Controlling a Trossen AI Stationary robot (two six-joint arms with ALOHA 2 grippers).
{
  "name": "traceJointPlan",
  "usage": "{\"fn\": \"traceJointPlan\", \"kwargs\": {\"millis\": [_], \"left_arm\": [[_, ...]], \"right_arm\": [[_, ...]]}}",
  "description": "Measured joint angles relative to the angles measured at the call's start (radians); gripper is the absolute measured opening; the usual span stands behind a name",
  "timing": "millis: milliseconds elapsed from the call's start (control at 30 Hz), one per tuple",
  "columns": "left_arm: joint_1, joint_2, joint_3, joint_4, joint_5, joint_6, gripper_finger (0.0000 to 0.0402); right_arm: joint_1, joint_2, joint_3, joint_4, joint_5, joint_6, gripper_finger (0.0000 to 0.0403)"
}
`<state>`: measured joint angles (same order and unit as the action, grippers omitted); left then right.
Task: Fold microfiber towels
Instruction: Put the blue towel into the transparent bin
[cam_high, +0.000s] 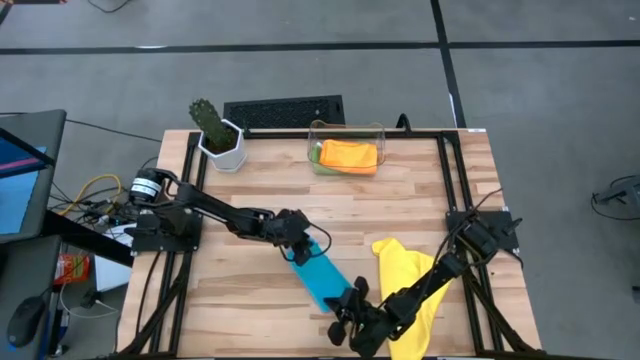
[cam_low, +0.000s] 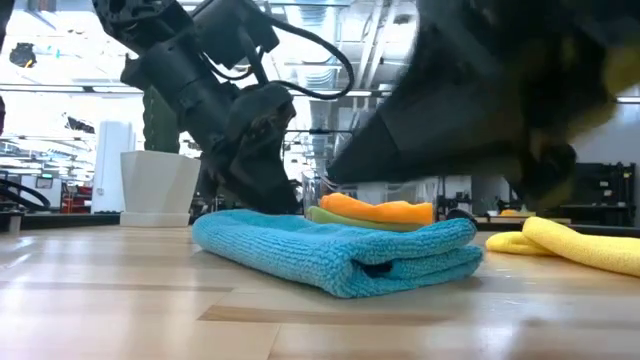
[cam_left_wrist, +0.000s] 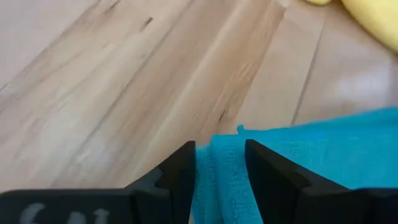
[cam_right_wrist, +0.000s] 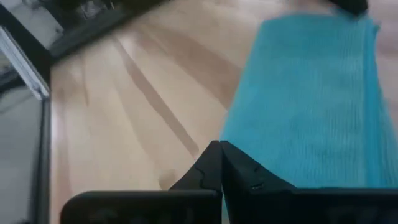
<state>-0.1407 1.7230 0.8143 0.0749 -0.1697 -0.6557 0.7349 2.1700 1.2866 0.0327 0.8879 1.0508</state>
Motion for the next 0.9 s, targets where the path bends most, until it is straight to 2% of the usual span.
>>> {"fn": "traceJointPlan", "kwargs": {"millis": [233,333,467,533,600,733,900], "left_arm": [[-0.017,0.058,0.0,-0.019,-0.036,0.041,0.0108],[-0.017,0.091,0.003,-0.003,-0.055,0.015,0.0095],[-0.016,0.118,0.006,0.002,-0.074,-0.057,0.008],[-0.019,0.119,0.005,0.002,-0.078,-0.094,0.0074],[-0.025,0.12,0.004,0.002,-0.088,-0.131,0.0069],[-0.04,0.121,0.003,-0.003,-0.089,-0.221,0.0063],[-0.056,0.122,0.002,-0.003,-0.087,-0.315,0.0063]], "right_arm": [[-0.004,-0.056,-0.003,-0.037,0.007,-0.031,0.0019],[-0.001,-0.091,0.0,-0.123,-0.012,0.082,0.0027],[-0.009,-0.155,-0.001,-0.359,-0.191,0.415,0.0032],[-0.024,-0.199,0.003,-0.466,-0.306,0.518,0.0035],[-0.039,-0.252,0.008,-0.558,-0.388,0.553,0.0039],[-0.081,-0.345,0.019,-0.651,-0.472,0.566,0.006],[-0.108,-0.369,0.019,-0.662,-0.621,0.576,0.0117]]}}
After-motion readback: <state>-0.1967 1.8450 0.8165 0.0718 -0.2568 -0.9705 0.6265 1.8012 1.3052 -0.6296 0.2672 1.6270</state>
